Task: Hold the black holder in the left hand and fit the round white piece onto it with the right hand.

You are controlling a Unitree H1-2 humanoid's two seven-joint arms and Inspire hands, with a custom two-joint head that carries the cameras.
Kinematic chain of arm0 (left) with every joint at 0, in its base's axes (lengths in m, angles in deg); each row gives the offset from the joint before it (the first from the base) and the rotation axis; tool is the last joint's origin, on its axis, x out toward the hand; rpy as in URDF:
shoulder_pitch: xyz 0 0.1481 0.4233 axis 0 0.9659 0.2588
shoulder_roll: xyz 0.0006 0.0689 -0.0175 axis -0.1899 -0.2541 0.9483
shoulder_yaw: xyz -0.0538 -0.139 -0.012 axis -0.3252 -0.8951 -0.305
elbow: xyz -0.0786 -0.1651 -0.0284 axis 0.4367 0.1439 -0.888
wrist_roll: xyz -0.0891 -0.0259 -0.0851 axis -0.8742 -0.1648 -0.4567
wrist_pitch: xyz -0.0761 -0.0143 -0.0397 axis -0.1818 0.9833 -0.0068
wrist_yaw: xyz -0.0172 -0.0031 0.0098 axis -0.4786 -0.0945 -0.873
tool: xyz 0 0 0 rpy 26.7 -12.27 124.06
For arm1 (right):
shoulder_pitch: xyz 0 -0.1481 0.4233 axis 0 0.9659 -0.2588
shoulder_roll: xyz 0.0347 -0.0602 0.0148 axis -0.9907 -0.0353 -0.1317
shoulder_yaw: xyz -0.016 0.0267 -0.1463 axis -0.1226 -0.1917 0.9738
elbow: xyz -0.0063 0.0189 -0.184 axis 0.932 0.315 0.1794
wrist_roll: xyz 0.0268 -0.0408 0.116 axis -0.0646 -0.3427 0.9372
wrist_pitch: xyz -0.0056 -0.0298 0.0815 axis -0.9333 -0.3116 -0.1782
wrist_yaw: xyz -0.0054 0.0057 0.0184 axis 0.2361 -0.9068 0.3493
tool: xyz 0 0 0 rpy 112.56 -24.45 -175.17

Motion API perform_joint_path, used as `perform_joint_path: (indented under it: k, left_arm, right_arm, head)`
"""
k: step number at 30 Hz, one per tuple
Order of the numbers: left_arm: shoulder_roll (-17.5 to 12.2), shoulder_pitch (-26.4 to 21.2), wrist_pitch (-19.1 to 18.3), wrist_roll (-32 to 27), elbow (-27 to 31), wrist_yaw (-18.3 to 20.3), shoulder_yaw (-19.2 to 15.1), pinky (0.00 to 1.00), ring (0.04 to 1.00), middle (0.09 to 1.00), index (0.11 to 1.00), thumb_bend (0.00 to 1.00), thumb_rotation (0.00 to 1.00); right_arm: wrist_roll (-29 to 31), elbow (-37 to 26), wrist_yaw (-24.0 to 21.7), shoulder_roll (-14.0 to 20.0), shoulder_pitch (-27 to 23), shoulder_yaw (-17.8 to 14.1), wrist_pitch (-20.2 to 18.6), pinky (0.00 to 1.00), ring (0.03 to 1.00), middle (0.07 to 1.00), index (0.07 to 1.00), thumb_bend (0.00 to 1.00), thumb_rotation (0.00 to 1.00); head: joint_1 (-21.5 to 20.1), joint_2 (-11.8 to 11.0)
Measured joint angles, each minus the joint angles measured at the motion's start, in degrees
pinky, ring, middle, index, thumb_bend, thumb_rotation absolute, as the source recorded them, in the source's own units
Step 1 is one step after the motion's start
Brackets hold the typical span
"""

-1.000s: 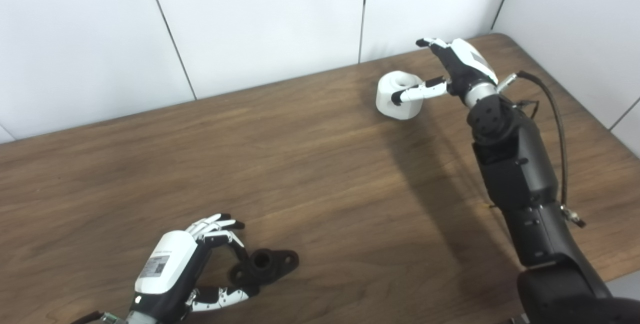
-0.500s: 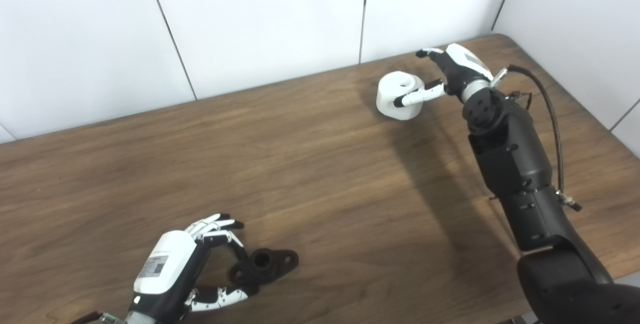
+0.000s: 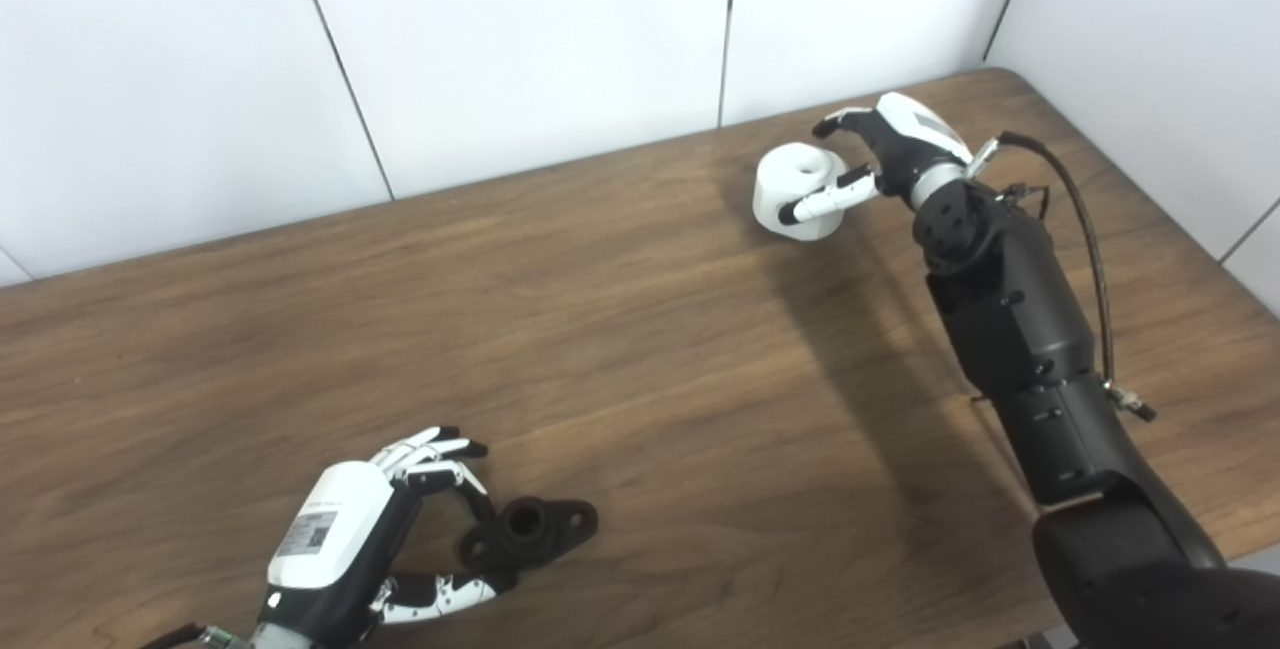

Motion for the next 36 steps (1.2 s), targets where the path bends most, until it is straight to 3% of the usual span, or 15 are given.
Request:
perform_joint_path:
  k: [36]
  left_arm:
    - [0.11,0.16,-0.26,-0.15,0.5,0.64,-0.69,0.82,0.882,0.798,0.488,0.52,0.05]
  right_arm:
    - [0.89,-0.05,1.33,0.44,0.49,3.05,0.0,1.0,0.957,0.85,0.719,0.82,0.31]
  head:
    - [0.7,0.44]
